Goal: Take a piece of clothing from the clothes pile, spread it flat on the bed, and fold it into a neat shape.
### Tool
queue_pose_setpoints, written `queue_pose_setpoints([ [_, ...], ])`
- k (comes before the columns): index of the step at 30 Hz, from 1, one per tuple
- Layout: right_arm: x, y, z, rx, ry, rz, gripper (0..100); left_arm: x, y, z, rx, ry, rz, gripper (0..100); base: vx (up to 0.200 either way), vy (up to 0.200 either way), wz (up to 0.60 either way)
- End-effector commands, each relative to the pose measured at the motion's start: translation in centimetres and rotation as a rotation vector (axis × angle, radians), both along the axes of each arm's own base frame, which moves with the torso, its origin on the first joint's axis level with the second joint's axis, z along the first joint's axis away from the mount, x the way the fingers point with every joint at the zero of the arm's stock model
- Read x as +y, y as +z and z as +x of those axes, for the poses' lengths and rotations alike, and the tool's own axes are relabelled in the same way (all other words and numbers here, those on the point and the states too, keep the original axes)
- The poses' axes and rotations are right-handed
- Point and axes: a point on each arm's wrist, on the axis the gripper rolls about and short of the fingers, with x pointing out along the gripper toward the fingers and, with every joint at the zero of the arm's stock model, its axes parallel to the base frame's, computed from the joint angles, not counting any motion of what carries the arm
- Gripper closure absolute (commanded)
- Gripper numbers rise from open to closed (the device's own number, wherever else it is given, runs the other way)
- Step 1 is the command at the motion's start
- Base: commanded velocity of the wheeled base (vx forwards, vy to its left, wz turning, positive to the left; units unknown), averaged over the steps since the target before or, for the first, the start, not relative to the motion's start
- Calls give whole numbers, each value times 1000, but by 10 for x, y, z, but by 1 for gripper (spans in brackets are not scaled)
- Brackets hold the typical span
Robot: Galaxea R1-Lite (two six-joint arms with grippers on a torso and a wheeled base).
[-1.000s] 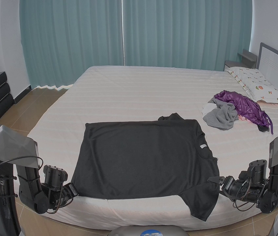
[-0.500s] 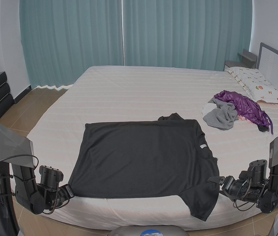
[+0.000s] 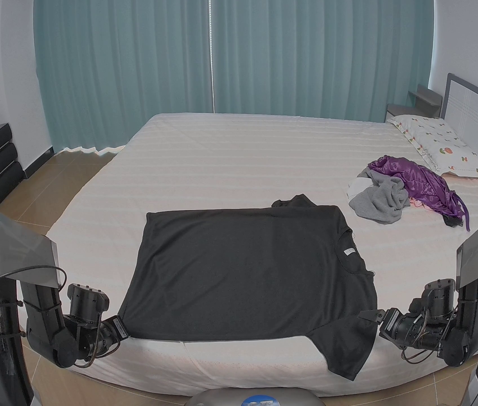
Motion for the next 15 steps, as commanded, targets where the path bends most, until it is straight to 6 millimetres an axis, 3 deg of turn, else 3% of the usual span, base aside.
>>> queue_pose_setpoints([
  [1, -4, -14, 11, 4, -24, -20, 0, 0, -1, 2, -2, 3, -1, 100, 0, 0, 0],
  [11, -6, -24, 27, -29, -29, -46, 0, 0, -1, 2, 1, -8, -17, 100, 0, 0, 0],
  [12, -6, -24, 29, -34, -29, -45, 100, 0, -1, 2, -1, -8, -18, 100, 0, 0, 0],
  [15, -5, -23, 33, -51, -31, -45, 100, 0, -1, 2, -1, -9, -19, 100, 0, 0, 0],
])
